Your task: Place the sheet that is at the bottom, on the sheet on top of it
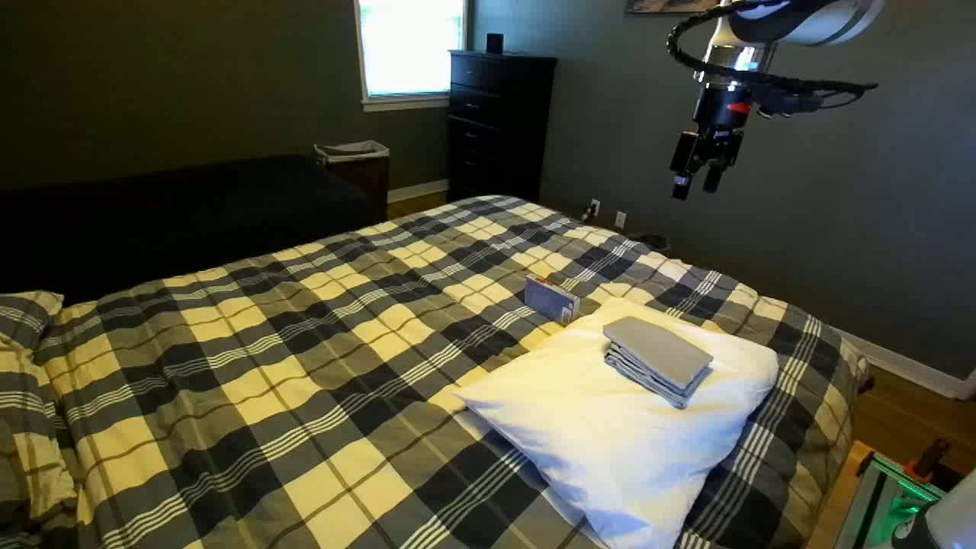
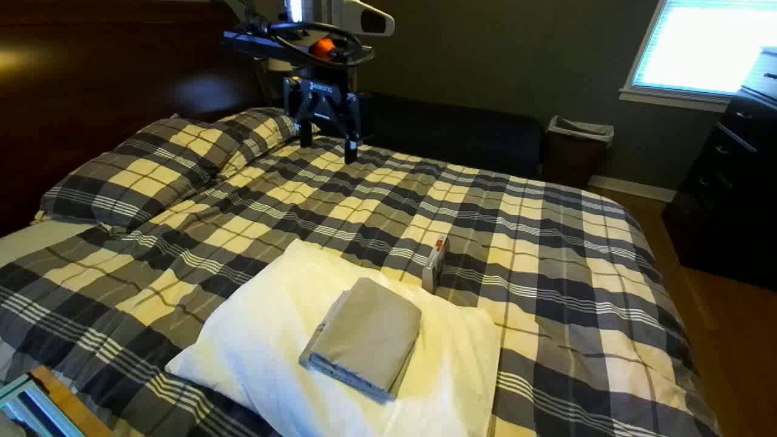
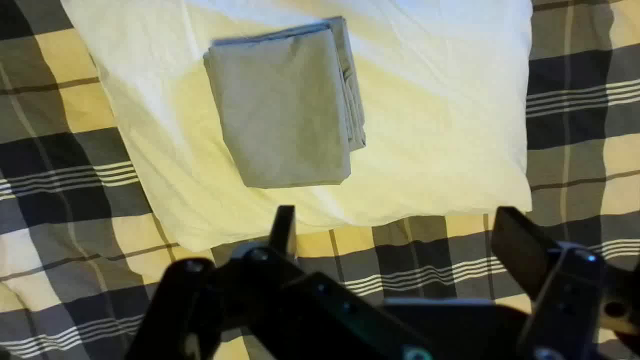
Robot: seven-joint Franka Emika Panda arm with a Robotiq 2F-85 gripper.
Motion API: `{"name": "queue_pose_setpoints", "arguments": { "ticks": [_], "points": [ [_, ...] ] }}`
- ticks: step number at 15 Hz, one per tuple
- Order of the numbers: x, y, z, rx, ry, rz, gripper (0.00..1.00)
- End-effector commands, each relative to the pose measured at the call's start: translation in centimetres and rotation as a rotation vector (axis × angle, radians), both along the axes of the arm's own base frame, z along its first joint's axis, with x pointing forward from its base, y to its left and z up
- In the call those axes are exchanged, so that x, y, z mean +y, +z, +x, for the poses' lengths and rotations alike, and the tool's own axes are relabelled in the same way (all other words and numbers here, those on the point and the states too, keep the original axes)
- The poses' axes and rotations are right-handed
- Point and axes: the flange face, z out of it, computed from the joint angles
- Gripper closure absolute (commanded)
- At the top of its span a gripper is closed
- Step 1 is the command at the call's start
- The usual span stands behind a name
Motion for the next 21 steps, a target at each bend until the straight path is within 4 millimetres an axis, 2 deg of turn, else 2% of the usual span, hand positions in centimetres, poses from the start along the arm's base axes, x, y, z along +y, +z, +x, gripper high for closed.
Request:
{"name": "queue_pose_setpoints", "arguments": {
  "ticks": [1,3,6,11,16,21],
  "points": [
    [0.0,0.0,0.0,0.001,0.0,0.0,0.0],
    [-0.9,-0.9,-0.1,0.022,0.005,0.001,0.0],
    [-1.1,-2.8,0.1,0.044,-0.011,0.008,0.0],
    [-0.8,-8.2,0.5,0.156,0.056,-0.018,0.0],
    [-3.1,-13.6,-0.4,0.278,0.207,-0.065,0.0],
    [-5.9,-17.2,-1.1,0.227,0.262,-0.028,0.0]
  ]
}}
